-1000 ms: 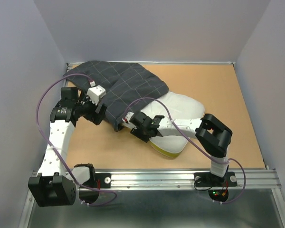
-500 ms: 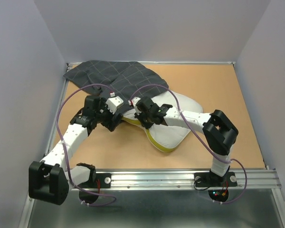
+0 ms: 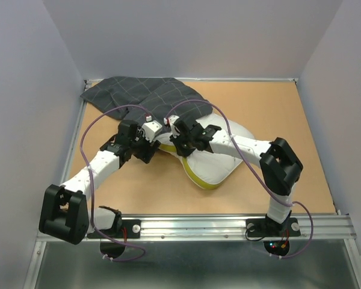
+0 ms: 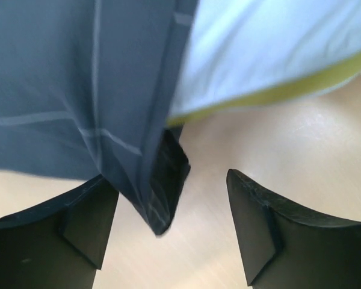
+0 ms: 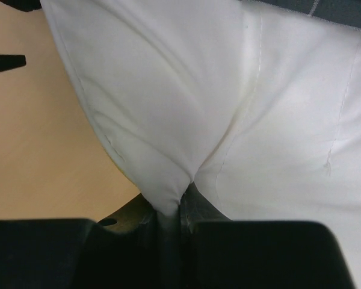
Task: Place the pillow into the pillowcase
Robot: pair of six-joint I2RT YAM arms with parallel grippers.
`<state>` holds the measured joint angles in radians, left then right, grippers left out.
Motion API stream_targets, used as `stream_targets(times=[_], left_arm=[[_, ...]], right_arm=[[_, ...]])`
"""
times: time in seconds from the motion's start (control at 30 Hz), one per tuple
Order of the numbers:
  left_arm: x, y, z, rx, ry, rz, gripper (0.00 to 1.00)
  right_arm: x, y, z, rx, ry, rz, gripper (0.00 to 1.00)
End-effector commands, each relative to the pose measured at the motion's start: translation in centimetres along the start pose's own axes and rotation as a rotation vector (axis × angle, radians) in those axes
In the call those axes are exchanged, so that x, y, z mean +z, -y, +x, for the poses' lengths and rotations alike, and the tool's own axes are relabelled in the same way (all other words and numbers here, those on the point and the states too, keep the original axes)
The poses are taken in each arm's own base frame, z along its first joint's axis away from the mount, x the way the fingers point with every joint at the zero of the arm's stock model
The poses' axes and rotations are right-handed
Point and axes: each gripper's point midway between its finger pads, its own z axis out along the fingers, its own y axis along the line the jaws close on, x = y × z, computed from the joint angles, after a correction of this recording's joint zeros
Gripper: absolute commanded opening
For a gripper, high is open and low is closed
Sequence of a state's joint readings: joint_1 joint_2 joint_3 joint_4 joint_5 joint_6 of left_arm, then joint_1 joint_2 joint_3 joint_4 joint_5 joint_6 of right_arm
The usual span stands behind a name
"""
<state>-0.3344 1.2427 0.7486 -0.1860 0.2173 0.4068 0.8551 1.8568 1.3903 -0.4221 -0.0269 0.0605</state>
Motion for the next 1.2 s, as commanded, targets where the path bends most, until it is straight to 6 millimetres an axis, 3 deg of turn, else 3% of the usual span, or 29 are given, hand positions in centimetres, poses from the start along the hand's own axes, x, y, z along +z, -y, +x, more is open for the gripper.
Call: stream_targets(times=[0.0, 0.13, 0.27, 0.33, 0.4, 0.5, 0.6, 0.7, 0.77, 0.8, 0.83, 0.87, 0.93, 0.97, 1.0, 1.07, 1.1, 1.13, 1.17], left_arm=[[-1.8, -1.4, -1.1, 0.026, 0.009, -0.082, 0.84], [-1.2, -2.9, -0.7, -0.002, -0.013, -0.167, 0.79], [-1.3, -4.1, -2.9, -0.039, 0.042, -0.217, 0.73], [-1.7, -4.6, -4.0, -0.056, 0.069, -0.238, 0.78], [-2.2, -3.8, -5.1, -0.053, 0.120, -0.193, 0.86], [-2.9, -2.5, -6.4, -0.055, 0.194, -0.127, 0.88], [-2.8, -2.3, -6.4, -0.074, 0.201, -0.117, 0.88], [-2.1, -2.5, -6.1, -0.103, 0.177, -0.125, 0.79], [-1.7, -2.4, -6.0, -0.108, 0.169, -0.114, 0.57], [-1.4, -1.9, -6.2, -0.099, 0.167, -0.078, 0.24], [-1.4, -1.4, -6.5, -0.084, 0.174, -0.045, 0.15], [-1.5, 0.4, -7.2, -0.056, 0.201, 0.052, 0.00], [-2.6, 2.9, -8.8, 0.047, 0.246, 0.185, 0.00], [-3.9, 6.2, -9.7, 0.112, 0.282, 0.317, 0.00], [-4.9, 7.7, -10.9, 0.157, 0.324, 0.370, 0.00], [-8.2, 10.9, -14.2, 0.230, 0.446, 0.503, 0.00], [-10.4, 13.0, -16.6, 0.270, 0.507, 0.570, 0.00], [-10.6, 14.2, -16.2, 0.268, 0.491, 0.627, 0.00], [-12.4, 15.0, -18.1, 0.282, 0.530, 0.662, 0.00]], right_arm=[[-4.6, -0.1, -8.2, 0.033, 0.235, -0.038, 0.01], [-4.7, -0.6, -7.8, 0.044, 0.227, -0.063, 0.01], [-4.7, -0.8, -7.1, 0.048, 0.211, -0.076, 0.00], [-5.0, -0.7, -7.1, 0.043, 0.213, -0.071, 0.00], [-5.0, -0.8, -7.0, 0.040, 0.213, -0.072, 0.01], [-5.0, -0.8, -7.0, 0.043, 0.212, -0.074, 0.00], [-4.9, -0.8, -6.9, 0.050, 0.209, -0.074, 0.01], [-5.0, -0.9, -7.0, 0.049, 0.212, -0.079, 0.01], [-5.1, -0.9, -7.0, 0.053, 0.212, -0.078, 0.01], [-5.2, -0.9, -7.3, 0.050, 0.220, -0.077, 0.01], [-5.3, -0.8, -7.6, 0.054, 0.224, -0.075, 0.01], [-5.3, -0.8, -7.8, 0.054, 0.230, -0.077, 0.01], [-5.7, -0.9, -9.6, 0.060, 0.265, -0.084, 0.01], [-5.7, -0.8, -10.4, 0.067, 0.277, -0.089, 0.01], [-5.3, -1.0, -11.0, 0.078, 0.279, -0.106, 0.01], [-6.0, -1.3, -13.6, 0.094, 0.330, -0.125, 0.01], [-5.3, -1.5, -13.8, 0.119, 0.323, -0.139, 0.00], [-5.9, -1.5, -14.7, 0.135, 0.342, -0.148, 0.00], [-5.6, -1.1, -15.4, 0.157, 0.350, -0.151, 0.01]])
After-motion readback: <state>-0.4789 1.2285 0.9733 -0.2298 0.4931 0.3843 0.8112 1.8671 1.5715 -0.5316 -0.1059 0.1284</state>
